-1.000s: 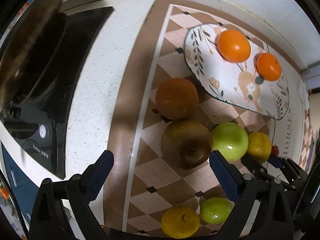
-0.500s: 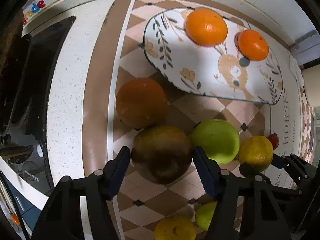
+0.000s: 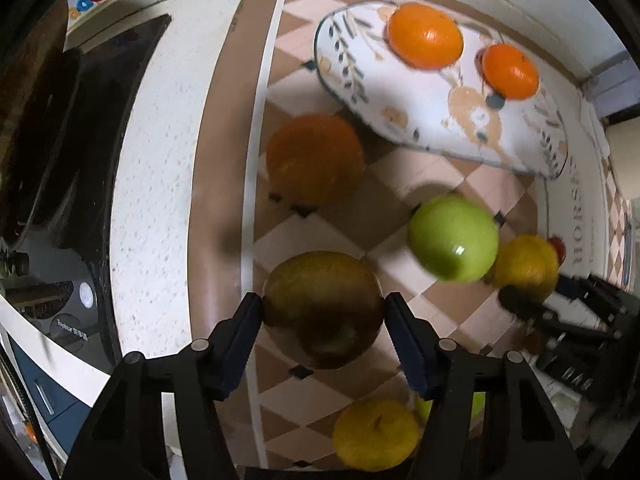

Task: Organize fruits
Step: 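Lift the dark red apple with the left gripper while the right carries the yellow citrus to the plate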

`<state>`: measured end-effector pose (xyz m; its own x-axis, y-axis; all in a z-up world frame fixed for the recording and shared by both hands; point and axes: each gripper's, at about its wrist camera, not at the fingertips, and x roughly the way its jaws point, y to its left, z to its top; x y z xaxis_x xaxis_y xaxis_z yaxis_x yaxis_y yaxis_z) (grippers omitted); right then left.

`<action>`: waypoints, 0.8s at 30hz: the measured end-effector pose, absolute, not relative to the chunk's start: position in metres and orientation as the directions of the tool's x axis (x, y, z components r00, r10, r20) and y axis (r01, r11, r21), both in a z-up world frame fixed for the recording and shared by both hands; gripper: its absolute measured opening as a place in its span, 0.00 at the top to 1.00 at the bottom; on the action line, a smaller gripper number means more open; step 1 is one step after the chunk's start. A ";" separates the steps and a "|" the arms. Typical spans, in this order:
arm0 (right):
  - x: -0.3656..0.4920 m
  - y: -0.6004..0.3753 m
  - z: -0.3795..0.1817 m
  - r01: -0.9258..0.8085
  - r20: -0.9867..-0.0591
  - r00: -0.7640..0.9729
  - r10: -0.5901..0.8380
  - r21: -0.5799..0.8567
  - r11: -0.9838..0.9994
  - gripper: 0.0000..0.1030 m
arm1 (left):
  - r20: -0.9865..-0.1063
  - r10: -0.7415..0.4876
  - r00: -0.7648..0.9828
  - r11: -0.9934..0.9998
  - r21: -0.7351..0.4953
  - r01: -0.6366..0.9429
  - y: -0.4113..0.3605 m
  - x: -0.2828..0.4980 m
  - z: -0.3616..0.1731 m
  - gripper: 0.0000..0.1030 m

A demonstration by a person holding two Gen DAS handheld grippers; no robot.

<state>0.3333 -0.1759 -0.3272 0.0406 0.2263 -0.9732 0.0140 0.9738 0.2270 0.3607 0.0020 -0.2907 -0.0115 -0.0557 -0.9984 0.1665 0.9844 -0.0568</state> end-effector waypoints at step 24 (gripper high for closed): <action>0.332 -0.200 -0.303 0.060 -0.962 0.136 0.237 0.247 0.967 0.45 | -0.994 -0.069 0.081 0.986 -0.056 0.156 -0.005 0.365 -0.262 0.39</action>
<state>0.3324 -0.1998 -0.3028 0.1357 0.2375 -0.9619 0.0604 0.9671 0.2473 0.3653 -0.0048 -0.2624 0.0813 -0.0690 -0.9943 0.1560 0.9862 -0.0557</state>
